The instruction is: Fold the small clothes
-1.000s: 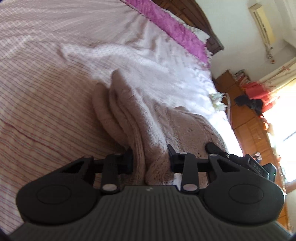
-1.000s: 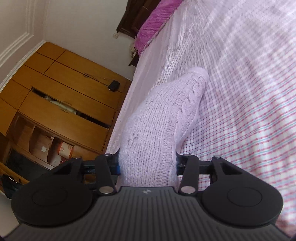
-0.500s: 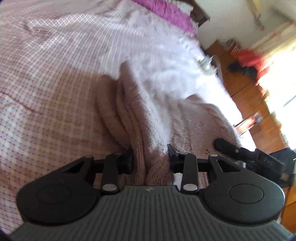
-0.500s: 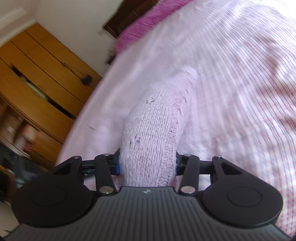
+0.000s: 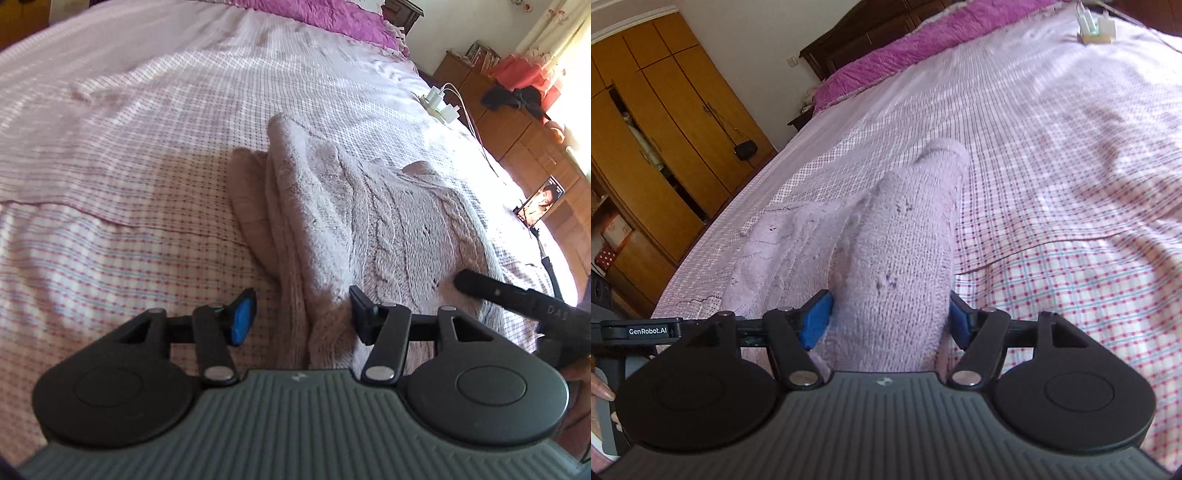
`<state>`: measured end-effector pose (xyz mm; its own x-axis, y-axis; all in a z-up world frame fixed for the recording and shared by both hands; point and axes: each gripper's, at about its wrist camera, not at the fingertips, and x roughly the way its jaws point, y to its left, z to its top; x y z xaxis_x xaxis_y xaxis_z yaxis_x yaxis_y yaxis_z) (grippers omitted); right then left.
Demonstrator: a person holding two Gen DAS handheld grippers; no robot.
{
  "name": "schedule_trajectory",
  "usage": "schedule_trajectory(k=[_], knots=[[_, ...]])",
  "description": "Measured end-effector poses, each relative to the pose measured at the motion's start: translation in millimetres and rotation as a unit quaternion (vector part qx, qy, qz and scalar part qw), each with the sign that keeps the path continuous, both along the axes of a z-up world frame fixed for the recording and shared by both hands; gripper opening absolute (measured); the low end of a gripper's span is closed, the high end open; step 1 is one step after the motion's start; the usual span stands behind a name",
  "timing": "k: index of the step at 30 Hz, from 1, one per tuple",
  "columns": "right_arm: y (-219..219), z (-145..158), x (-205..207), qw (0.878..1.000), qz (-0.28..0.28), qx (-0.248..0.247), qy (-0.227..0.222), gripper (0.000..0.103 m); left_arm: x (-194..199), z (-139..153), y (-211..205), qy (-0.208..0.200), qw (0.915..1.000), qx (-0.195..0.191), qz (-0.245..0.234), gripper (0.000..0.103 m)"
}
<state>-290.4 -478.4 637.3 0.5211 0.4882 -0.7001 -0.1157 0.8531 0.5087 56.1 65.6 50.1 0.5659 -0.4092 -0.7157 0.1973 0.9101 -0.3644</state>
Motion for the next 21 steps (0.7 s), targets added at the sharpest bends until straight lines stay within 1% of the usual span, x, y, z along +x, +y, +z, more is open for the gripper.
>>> schedule_trajectory(k=[4,10,13,14,16,17,18,19,21], knots=[[-7.5,15.7,-15.9,1.000,-0.013,-0.001,-0.011,0.074,-6.9,7.2,0.6,-0.005,0.9999,0.011,0.005,0.057],[-6.0,32.3,-33.8,0.999,-0.021,-0.009,-0.033,0.078,-28.2,23.6,-8.1,-0.032,0.9983,0.048,0.009,0.054],[-3.9,41.7,-42.5,0.999,-0.018,-0.008,-0.049,0.081,-39.2,28.3,-13.1,-0.043,0.9969,0.064,0.014,0.055],[-2.4,45.9,-46.2,0.998,-0.017,-0.012,-0.054,0.083,-42.6,28.8,-14.7,-0.045,0.9964,0.070,0.015,0.056],[1.3,50.6,-52.5,0.998,-0.013,-0.019,-0.062,0.085,-49.3,27.9,-17.2,-0.047,0.9951,0.084,0.025,0.067],[3.7,52.5,-55.8,0.998,-0.011,-0.022,-0.065,0.086,-53.0,27.6,-18.6,-0.048,0.9943,0.090,0.032,0.069],[5.9,54.6,-59.6,0.997,-0.009,-0.025,-0.067,0.086,-56.6,27.0,-19.5,-0.048,0.9935,0.095,0.039,0.073],[8.1,55.9,-63.3,0.997,-0.007,-0.027,-0.068,0.088,-57.3,25.0,-18.5,-0.049,0.9930,0.097,0.046,0.075],[12.5,55.8,-68.4,0.997,-0.002,-0.032,-0.070,0.090,-62.5,22.8,-19.8,-0.049,0.9922,0.102,0.053,0.075]])
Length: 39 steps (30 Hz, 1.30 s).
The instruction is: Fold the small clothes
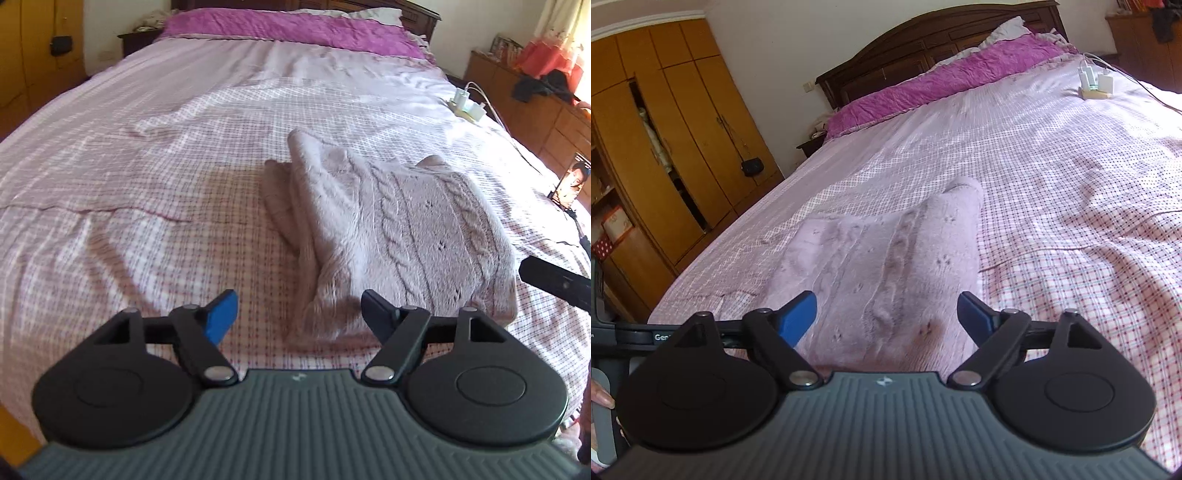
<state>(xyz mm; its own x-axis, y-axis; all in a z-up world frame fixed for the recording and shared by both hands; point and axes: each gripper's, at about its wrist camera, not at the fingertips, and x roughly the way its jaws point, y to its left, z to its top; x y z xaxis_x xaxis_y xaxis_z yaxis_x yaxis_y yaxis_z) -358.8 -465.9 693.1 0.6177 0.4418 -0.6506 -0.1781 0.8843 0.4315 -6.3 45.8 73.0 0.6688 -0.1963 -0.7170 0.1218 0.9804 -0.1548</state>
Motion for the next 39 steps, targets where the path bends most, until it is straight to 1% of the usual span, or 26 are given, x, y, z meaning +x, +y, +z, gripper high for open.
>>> schedule_trajectory(k=[3,5,8,16,23,30,35,39], knots=[[7.1,0.2,-7.0,1.000,0.003,-0.014,0.000,0.092,-8.5,-2.5,-5.7,0.002,0.9999,0.011,-0.002,0.075],[10.1,-1.0,-9.9,1.000,0.003,-0.021,0.001,0.095,-14.6,-3.6,-10.9,0.001,0.9997,0.022,-0.005,0.075],[12.7,-1.0,-14.7,1.000,0.001,-0.030,0.001,0.099,-26.0,-2.8,-16.6,-0.011,0.9996,0.027,0.008,0.075],[15.9,-7.7,-24.5,0.998,0.008,-0.055,0.016,0.101,-40.7,-3.5,-38.3,-0.015,0.9992,0.038,0.001,0.075],[17.9,-21.4,-26.3,0.996,0.014,-0.072,0.041,0.101,-41.3,-14.2,-54.3,0.005,0.9984,0.057,-0.002,0.075],[14.0,-31.2,-22.7,0.996,0.005,-0.068,0.064,0.101,-37.8,-24.1,-58.3,0.026,0.9969,0.073,0.011,0.075],[12.4,-34.8,-20.8,0.995,0.002,-0.066,0.072,0.101,-33.8,-31.8,-60.4,0.047,0.9956,0.080,0.012,0.075],[12.3,-37.3,-19.9,0.995,0.001,-0.065,0.077,0.101,-32.9,-34.5,-60.0,0.054,0.9956,0.075,0.013,0.075]])
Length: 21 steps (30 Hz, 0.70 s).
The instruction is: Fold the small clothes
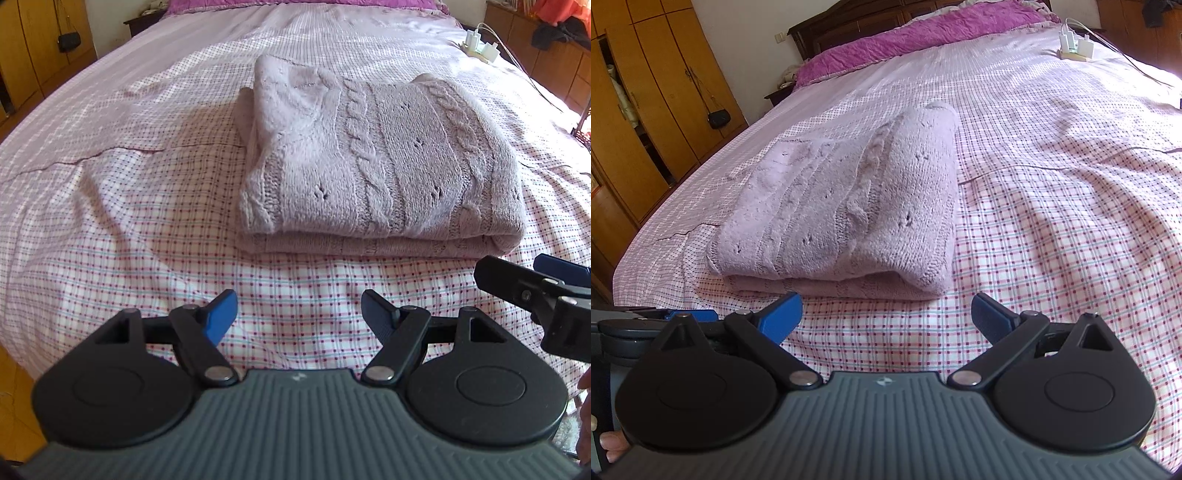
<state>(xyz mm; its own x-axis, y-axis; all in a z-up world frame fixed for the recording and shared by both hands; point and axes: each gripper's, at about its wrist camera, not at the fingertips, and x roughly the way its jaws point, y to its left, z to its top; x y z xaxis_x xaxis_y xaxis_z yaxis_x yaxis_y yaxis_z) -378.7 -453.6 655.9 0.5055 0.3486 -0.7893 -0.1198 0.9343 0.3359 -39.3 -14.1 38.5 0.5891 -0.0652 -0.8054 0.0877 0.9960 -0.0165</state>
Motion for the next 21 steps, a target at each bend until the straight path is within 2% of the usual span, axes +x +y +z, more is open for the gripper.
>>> schedule_trajectory(k=[21], knots=[[0.9,-1.2,0.4,1.000,0.002,0.001,0.002,0.101,-0.2,0.3,-2.9,-0.005,1.0000,0.008,-0.003,0.075]])
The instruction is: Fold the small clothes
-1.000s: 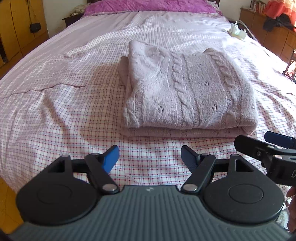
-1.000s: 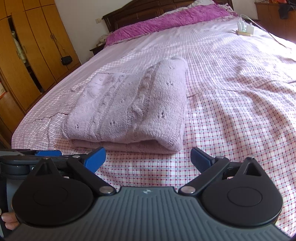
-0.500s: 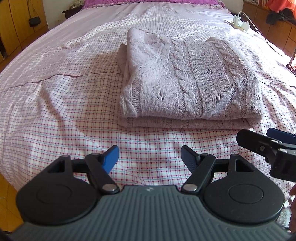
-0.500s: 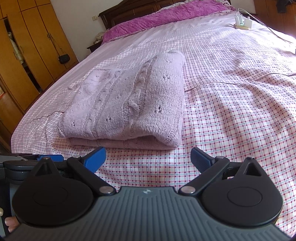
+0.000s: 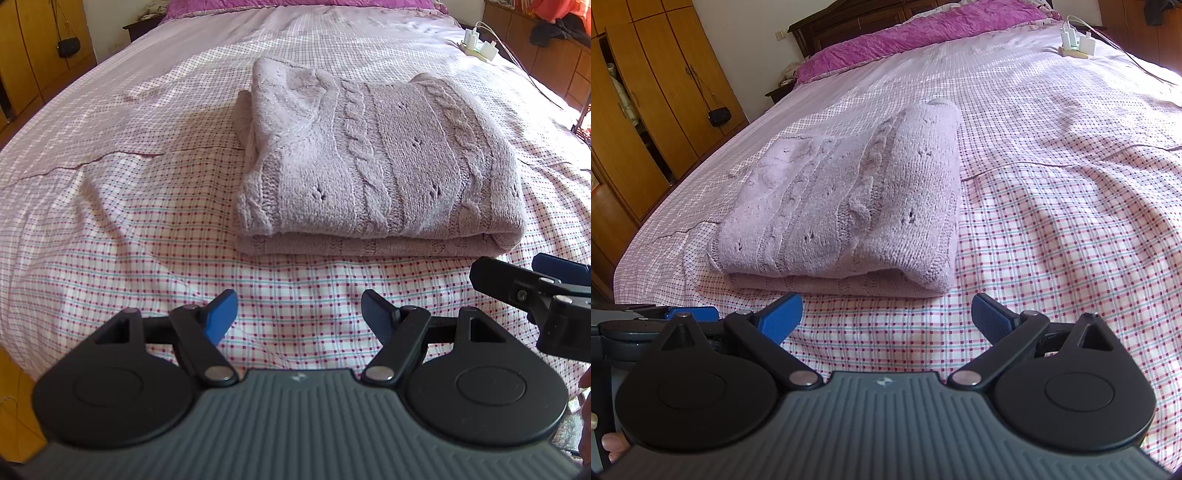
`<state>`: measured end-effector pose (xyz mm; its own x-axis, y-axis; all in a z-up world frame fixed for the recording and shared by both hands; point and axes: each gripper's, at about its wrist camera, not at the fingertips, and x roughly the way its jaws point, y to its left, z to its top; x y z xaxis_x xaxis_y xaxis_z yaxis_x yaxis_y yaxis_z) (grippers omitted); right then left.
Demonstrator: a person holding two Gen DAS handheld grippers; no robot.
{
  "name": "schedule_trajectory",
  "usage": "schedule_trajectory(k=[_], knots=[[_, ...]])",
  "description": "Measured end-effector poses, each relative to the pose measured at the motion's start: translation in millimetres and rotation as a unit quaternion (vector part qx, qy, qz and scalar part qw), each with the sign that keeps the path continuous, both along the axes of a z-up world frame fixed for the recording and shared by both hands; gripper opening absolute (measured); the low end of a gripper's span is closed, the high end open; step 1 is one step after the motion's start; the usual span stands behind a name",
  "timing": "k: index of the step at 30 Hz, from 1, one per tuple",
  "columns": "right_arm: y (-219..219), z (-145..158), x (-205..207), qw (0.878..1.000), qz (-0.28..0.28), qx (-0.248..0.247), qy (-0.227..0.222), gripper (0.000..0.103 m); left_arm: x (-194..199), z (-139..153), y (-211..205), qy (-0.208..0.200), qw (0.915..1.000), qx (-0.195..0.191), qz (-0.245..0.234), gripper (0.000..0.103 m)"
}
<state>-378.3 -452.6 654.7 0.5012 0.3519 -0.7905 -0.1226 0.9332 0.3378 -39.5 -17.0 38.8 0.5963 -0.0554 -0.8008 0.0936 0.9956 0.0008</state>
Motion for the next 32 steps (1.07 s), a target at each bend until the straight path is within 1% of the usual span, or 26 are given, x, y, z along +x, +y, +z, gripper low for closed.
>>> schedule_trajectory(k=[32], knots=[[-0.7,-0.4,-0.1,1.000,0.000,0.001,0.001,0.101,-1.5,-2.5,1.0,0.007,1.0000,0.001,-0.004,0.075]])
